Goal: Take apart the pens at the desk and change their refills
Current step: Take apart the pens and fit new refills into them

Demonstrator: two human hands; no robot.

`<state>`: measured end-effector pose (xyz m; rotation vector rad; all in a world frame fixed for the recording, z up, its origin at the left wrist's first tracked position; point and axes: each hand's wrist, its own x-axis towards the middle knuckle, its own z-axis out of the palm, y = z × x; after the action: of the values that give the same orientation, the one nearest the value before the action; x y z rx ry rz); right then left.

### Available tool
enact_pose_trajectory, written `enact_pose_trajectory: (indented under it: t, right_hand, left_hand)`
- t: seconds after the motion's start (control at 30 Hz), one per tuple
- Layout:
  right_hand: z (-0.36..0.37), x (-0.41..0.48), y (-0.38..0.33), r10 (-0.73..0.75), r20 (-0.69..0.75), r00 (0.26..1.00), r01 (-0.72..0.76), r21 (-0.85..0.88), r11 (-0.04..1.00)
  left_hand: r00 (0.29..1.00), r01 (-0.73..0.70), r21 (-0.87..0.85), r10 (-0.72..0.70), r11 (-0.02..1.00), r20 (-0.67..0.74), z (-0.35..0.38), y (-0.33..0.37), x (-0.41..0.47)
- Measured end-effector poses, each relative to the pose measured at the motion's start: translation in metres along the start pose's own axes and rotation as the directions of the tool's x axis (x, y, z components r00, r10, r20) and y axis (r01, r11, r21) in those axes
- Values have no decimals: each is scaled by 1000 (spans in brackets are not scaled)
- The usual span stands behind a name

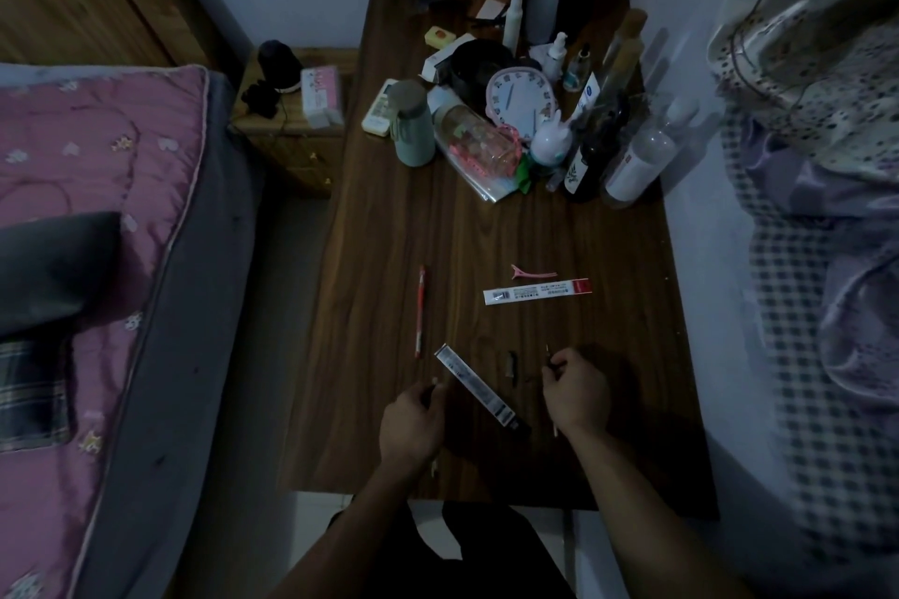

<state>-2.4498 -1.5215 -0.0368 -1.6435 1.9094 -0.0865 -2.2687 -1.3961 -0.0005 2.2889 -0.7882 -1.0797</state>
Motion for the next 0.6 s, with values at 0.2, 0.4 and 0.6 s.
enact_pose_trajectory:
  t: [0.2,0.4,0.6]
  right_hand:
    - [-1,-4,2,-15,-9,1000,15,22,1000]
    - [7,-25,0,-137,-92,986,139,14,990]
    - [14,-45,-8,-155,-84,984,159,45,986]
  left_hand:
    - [1000,7,1,-7,1000,-29,0,-7,9]
    - [989,32,-56,-40,998,-145,-2,-11,12]
    - [982,84,-29,-88,996,-169,4,-20,16]
